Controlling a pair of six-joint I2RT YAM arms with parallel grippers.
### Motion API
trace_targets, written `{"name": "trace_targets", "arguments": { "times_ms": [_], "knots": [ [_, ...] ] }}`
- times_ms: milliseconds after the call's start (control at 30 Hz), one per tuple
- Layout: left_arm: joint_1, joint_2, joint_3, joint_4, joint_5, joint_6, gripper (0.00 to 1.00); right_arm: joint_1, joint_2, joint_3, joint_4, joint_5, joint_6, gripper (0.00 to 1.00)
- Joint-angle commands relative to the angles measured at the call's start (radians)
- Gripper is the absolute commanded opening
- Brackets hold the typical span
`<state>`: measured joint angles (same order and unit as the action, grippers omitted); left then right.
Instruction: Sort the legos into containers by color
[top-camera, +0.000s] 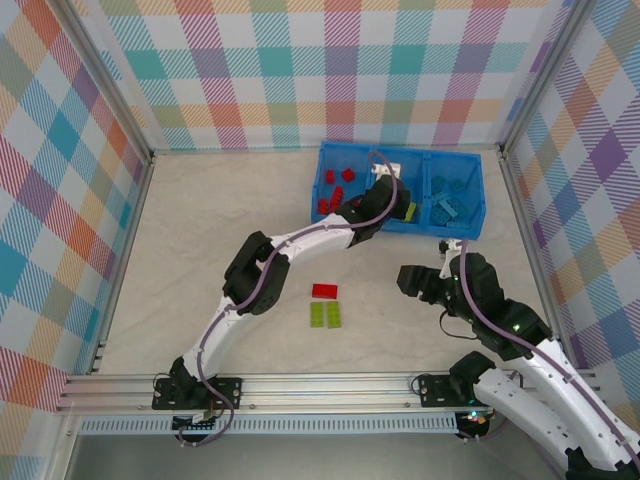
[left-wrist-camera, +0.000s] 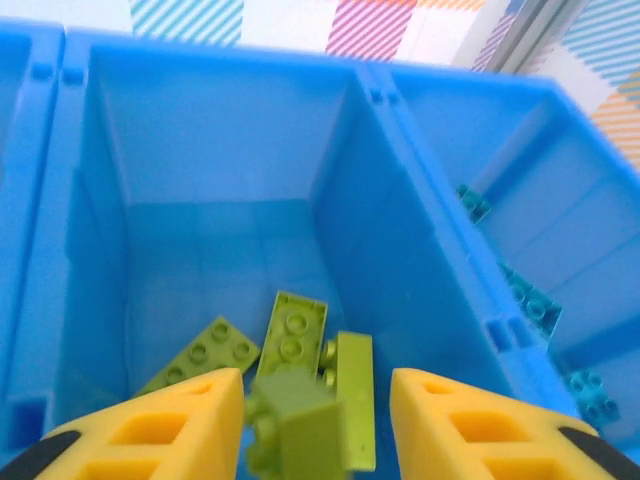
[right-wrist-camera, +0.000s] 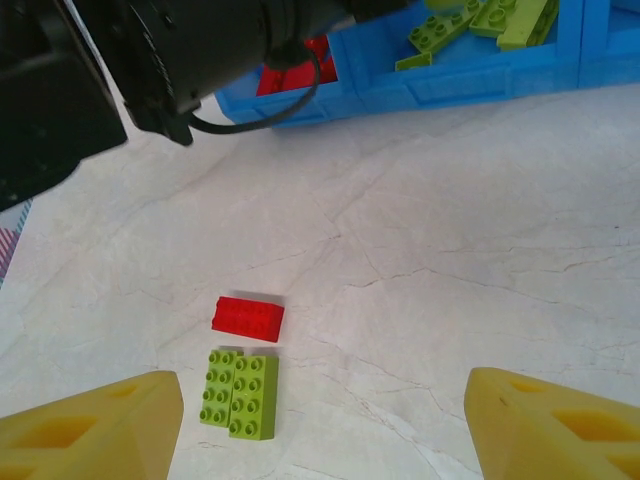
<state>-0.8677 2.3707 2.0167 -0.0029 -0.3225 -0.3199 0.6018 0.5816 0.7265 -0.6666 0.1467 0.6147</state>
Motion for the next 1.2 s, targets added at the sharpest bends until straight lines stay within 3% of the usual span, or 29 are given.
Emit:
{"name": "trace_targets", "arguments": {
  "times_ms": [0,133,267,367,500,700,833,967,1167],
  "knots": [
    [-0.002,-0.120,-0.009,-0.005,0.008,-0.002,0.47,0.001,0.004,0.007,-0.006,0.002,0.014,0.76],
    [-0.002,-0.337,-0.249,0.037,0.005,-0.064,0.46,0.000,0.028,0.007,0.006,-0.010,0.017,0.76],
    [-0.006,-0.659,-0.614,0.149,0.052,-0.103,0.45,0.001,0.090,0.021,0.003,-0.059,0.028,0.75],
    [-0.026,-0.898,-0.822,0.106,0.045,-0.088,0.44,0.006,0.167,0.023,0.015,-0.119,0.073,0.73],
    [-0.058,-1.205,-0.987,-0.135,0.058,0.059,0.41,0.063,0.282,0.011,0.062,-0.170,0.148,0.73],
    [-0.063,-1.591,-1.089,-0.555,0.151,0.262,0.42,0.289,0.532,0.033,0.149,-0.120,0.249,0.73],
    [-0.063,-1.725,-1.168,-0.665,0.261,0.467,0.47,0.395,0.702,0.070,0.210,-0.077,0.279,0.75],
    [-0.063,-1.757,-1.256,-0.687,0.373,0.715,0.56,0.444,0.845,0.119,0.267,-0.055,0.267,0.75],
    [-0.063,-1.747,-1.332,-0.633,0.389,0.826,0.67,0.469,0.989,0.165,0.333,-0.046,0.250,0.69]
  ]
}}
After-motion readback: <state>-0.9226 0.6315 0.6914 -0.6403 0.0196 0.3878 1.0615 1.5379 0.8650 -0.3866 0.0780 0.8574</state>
